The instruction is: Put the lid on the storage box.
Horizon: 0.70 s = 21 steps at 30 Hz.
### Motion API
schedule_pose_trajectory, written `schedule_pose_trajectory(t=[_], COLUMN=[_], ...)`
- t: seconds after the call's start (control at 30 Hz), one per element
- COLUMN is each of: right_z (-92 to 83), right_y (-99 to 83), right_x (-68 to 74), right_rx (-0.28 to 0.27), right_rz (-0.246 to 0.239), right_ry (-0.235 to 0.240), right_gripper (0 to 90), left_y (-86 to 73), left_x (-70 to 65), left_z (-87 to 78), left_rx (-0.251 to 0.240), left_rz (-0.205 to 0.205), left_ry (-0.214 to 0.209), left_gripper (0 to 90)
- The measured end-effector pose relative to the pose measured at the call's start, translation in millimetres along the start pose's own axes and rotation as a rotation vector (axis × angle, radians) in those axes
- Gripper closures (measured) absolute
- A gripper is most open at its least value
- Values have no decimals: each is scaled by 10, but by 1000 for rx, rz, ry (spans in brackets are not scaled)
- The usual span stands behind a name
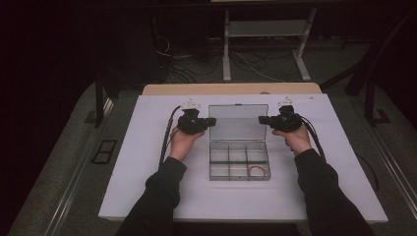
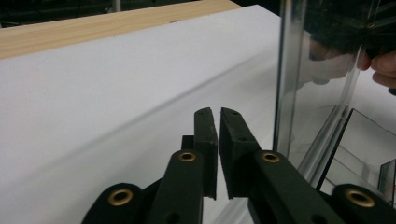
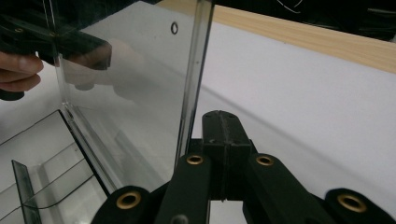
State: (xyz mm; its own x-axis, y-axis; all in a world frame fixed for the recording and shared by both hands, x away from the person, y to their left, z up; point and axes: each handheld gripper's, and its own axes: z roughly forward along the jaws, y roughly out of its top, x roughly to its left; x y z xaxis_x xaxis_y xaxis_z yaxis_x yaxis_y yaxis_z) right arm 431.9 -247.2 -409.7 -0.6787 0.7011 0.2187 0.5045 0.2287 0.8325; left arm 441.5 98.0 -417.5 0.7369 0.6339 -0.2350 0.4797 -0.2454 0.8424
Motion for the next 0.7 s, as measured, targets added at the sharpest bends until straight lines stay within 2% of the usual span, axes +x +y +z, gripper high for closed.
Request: schedule_pose_trajectory(t=[0.17, 0.37, 0.53, 0.6, 0.7], right_z=[-6, -8, -30, -37, -49], right_y=[4, 3, 7, 9, 9], right_x=[6, 9, 29, 33, 48], right_rx=[-2, -1, 3, 2, 0], right_rz=[-4, -2, -6, -5, -3], right_ry=[6, 6, 11, 13, 15], right_gripper=[893, 893, 893, 893, 893], left_y=[8, -6, 4, 17, 45], left_x=[6, 4, -9, -27, -67], left_z=[-120, -373, -520, -527, -486], left_rx=[11, 11, -6, -19, -43], left_rz=[26, 47, 66, 65, 75], left_ry=[27, 52, 4, -18, -51], left_gripper=[792, 751, 652, 595, 576])
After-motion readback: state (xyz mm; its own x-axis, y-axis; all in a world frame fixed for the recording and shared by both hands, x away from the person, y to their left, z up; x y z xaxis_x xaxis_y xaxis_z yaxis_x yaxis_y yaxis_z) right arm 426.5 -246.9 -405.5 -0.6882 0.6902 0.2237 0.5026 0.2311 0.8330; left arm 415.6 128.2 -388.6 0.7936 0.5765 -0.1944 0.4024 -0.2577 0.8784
